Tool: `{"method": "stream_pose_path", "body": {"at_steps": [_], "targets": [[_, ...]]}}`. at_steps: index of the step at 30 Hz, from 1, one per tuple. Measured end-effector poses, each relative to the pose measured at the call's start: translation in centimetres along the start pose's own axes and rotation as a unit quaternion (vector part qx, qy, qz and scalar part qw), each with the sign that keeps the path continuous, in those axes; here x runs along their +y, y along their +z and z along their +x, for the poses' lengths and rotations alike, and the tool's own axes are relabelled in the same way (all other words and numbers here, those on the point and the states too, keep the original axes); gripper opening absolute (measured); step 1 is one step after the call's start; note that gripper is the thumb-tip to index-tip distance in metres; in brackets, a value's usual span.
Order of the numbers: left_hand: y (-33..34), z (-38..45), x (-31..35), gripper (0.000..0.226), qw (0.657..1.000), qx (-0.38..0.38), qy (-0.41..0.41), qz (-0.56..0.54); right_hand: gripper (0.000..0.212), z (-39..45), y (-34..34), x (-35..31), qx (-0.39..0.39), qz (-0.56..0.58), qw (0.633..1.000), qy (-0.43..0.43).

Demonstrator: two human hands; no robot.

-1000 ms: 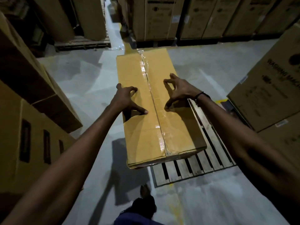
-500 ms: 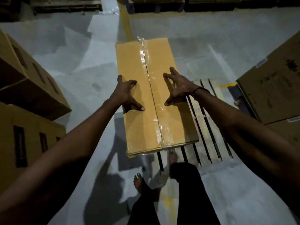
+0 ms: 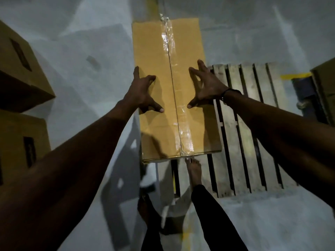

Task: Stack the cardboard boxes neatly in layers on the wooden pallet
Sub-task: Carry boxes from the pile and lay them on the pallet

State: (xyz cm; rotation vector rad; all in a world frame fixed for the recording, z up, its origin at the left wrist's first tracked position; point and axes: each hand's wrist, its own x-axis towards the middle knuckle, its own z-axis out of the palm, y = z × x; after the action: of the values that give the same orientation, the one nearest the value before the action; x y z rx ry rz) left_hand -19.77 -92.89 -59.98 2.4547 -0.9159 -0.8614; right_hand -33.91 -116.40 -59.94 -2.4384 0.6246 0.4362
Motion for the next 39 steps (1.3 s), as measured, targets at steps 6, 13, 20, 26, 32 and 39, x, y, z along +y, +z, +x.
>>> {"method": "stream_pose_path", "body": {"at_steps": [6,13,20,26,32,39], "targets": [[9.7,8.9,-4.8,0.141,1.0,-0.001,-0.003,-0.007,0.15,8.2,8.1,9.0,0.0,0.014,1.0,-0.018],[17.2,16.2,-9.9,0.148,1.0,0.001,0.011,-0.001,0.149,15.2,14.4,15.6,-0.006,0.017,0.999,-0.029],[19.8,19.2,-11.9,0.149,1.0,-0.01,0.011,0.006,0.148,18.6,17.3,17.7,-0.018,0.02,0.999,-0.027],[20.9,20.3,-12.7,0.143,0.999,-0.01,0.021,0.03,0.156,19.4,19.3,19.0,-0.01,0.025,0.999,-0.037],[22.2,18.3,-12.8,0.121,1.0,-0.004,0.008,0.015,0.134,17.1,19.8,18.6,-0.009,0.007,1.0,-0.011],[29.1,8.2,-14.2,0.092,0.998,0.041,0.04,0.006,0.109,6.9,25.9,19.3,0.011,0.037,0.999,-0.004]]}}
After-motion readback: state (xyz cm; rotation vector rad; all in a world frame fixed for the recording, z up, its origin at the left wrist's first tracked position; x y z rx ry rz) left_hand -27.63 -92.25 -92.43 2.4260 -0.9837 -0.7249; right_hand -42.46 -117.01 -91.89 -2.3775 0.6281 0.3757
